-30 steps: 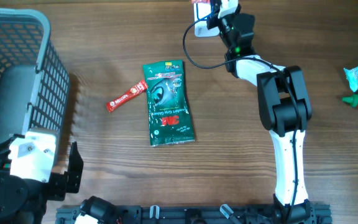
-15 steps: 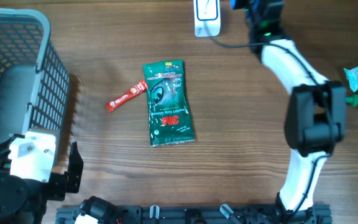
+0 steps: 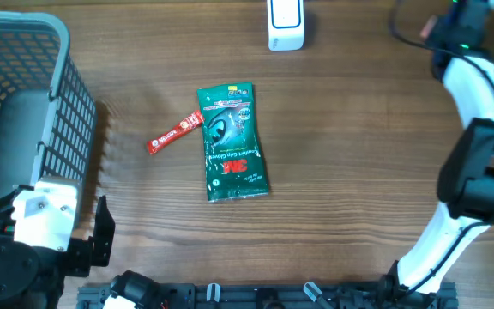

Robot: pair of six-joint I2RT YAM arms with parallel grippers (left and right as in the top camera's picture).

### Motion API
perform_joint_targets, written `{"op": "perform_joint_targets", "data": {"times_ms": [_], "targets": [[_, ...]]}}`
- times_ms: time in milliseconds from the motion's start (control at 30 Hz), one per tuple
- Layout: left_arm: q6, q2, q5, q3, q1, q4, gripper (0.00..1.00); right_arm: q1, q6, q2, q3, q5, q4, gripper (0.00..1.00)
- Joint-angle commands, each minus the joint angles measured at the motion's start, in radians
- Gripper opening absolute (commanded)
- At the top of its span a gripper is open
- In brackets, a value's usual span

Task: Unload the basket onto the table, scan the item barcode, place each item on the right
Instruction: 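Carry the snack packet right and drop it at the table's right edge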

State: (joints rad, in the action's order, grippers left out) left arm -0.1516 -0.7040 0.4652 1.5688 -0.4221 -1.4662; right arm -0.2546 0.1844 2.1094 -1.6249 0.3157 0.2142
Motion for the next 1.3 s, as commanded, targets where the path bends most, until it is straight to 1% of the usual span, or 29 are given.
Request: {"op": "perform_joint_targets", "data": {"times_ms": [0,200,233,300,333,367,433,467,533,567,667,767,800,867,967,1033,1100,1167,1200,1267], "targets": [[0.009,-0.005,-0.008,0.002,0.008,0.002,1.0,-0.085,0.035,-0.003,0.04,-0.012,0.033,0.04],[0.009,-0.005,-0.008,0.002,0.008,0.002,1.0,-0.152,0.039,-0.003,0.103,-0.12,0.033,0.04],[0.009,-0.005,-0.008,0.002,0.008,0.002,1.0,-0.153,0.044,-0.003,0.108,-0.119,0.032,0.06],[0.009,-0.005,-0.008,0.002,0.008,0.002,1.0,-0.154,0.044,-0.003,0.115,-0.116,0.034,0.13],[0.009,-0.005,-0.008,0.002,0.008,0.002,1.0,-0.154,0.043,-0.003,0.115,-0.115,0.036,0.24],[0.009,-0.005,-0.008,0.002,0.008,0.002,1.0,-0.154,0.043,-0.003,0.115,-0.115,0.036,0.38],[0.009,-0.005,-0.008,0.002,0.008,0.002,1.0,-0.154,0.043,-0.004,0.115,-0.115,0.042,0.5],[0.009,-0.005,-0.008,0.002,0.008,0.002,1.0,-0.154,0.043,-0.005,0.115,-0.115,0.048,0.58],[0.009,-0.005,-0.008,0.002,0.008,0.002,1.0,-0.154,0.044,-0.013,0.114,-0.114,0.065,0.8],[0.009,-0.005,-0.008,0.002,0.008,0.002,1.0,-0.154,0.044,-0.021,0.114,-0.115,0.076,1.0],[0.009,-0.005,-0.008,0.002,0.008,0.002,1.0,-0.151,0.051,-0.07,0.114,-0.116,0.1,1.0],[0.009,-0.005,-0.008,0.002,0.008,0.002,1.0,-0.129,0.06,-0.17,0.114,-0.121,0.135,1.0],[0.009,-0.005,-0.008,0.002,0.008,0.002,1.0,-0.12,0.073,-0.197,0.114,-0.13,0.143,1.0],[0.009,-0.005,-0.008,0.002,0.008,0.002,1.0,-0.092,0.154,-0.27,0.114,-0.18,0.178,1.0],[0.009,-0.005,-0.008,0.002,0.008,0.002,1.0,-0.045,0.302,-0.358,0.114,-0.332,0.219,1.0],[0.009,-0.005,-0.008,0.002,0.008,0.002,1.0,-0.013,0.39,-0.394,0.114,-0.485,0.22,1.0],[0.009,-0.005,-0.008,0.002,0.008,0.002,1.0,0.023,0.406,-0.404,0.114,-0.695,0.22,1.0],[0.009,-0.005,-0.008,0.002,0.008,0.002,1.0,0.061,0.407,-0.398,0.114,-0.856,0.219,1.0],[0.009,-0.005,-0.008,0.002,0.008,0.002,1.0,0.08,0.406,-0.396,0.114,-0.896,0.221,1.0],[0.009,-0.005,-0.008,0.002,0.008,0.002,1.0,0.138,0.389,-0.381,0.114,-0.909,0.222,1.0]]}}
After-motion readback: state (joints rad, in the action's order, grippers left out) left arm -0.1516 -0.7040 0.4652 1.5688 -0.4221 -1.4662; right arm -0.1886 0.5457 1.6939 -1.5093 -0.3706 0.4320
